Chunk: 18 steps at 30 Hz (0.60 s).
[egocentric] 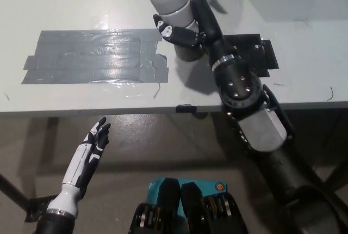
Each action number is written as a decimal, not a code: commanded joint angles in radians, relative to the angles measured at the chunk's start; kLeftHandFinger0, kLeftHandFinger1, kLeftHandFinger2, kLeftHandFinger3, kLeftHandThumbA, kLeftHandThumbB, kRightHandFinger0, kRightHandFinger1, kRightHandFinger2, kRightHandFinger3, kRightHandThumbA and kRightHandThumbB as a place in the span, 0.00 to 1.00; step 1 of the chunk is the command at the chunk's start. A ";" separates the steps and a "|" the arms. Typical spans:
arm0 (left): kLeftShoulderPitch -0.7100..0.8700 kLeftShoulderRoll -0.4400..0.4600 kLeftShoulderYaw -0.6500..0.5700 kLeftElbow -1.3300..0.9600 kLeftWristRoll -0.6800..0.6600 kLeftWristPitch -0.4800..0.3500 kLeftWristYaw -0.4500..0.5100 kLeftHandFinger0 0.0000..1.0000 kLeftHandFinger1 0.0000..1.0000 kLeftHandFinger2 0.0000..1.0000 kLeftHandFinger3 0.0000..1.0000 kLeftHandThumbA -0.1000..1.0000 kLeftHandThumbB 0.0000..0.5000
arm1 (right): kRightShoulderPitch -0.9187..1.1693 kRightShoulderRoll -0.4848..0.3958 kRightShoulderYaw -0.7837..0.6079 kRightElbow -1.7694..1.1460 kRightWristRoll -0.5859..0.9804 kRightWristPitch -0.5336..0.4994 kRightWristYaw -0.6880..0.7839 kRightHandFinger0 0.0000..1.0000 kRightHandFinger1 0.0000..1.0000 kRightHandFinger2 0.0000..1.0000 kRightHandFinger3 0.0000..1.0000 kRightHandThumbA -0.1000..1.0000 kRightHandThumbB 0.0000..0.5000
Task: A white bottle is kept in the middle of the desk infront of the robot and the robot picks it up with its right hand and passes it to a person
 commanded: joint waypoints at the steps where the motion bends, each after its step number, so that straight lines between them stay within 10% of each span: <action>1: -0.023 0.027 -0.009 -0.030 0.015 -0.004 -0.015 0.99 1.00 1.00 1.00 0.96 0.33 | -0.161 0.028 0.012 0.187 -0.048 -0.076 -0.030 0.00 0.47 0.82 0.87 0.00 0.33; 6: -0.026 0.027 -0.008 -0.034 0.003 0.001 -0.017 1.00 1.00 1.00 1.00 0.94 0.32 | -0.259 0.042 -0.005 0.380 -0.036 -0.097 -0.047 0.00 0.39 0.84 0.88 0.00 0.33; 7: -0.026 0.025 -0.008 -0.034 -0.002 0.000 -0.018 1.00 1.00 1.00 1.00 0.93 0.33 | -0.286 0.044 -0.013 0.428 -0.031 -0.092 -0.056 0.25 0.37 0.84 0.87 0.00 0.31; 8: -0.026 0.025 -0.008 -0.035 -0.003 0.000 -0.019 1.00 1.00 1.00 1.00 0.93 0.33 | -0.295 0.045 -0.017 0.444 -0.027 -0.093 -0.059 0.25 0.37 0.84 0.87 0.00 0.31; 12: -0.030 0.030 -0.012 -0.043 0.002 0.017 -0.024 1.00 1.00 1.00 1.00 0.93 0.33 | -0.346 0.040 -0.040 0.523 -0.007 -0.099 -0.059 0.00 0.20 0.82 0.83 0.00 0.29; 18: -0.040 0.032 -0.015 -0.031 0.001 0.007 -0.025 1.00 1.00 1.00 1.00 0.93 0.31 | -0.401 0.032 -0.060 0.588 0.001 -0.114 -0.067 0.00 0.43 0.89 0.89 0.00 0.30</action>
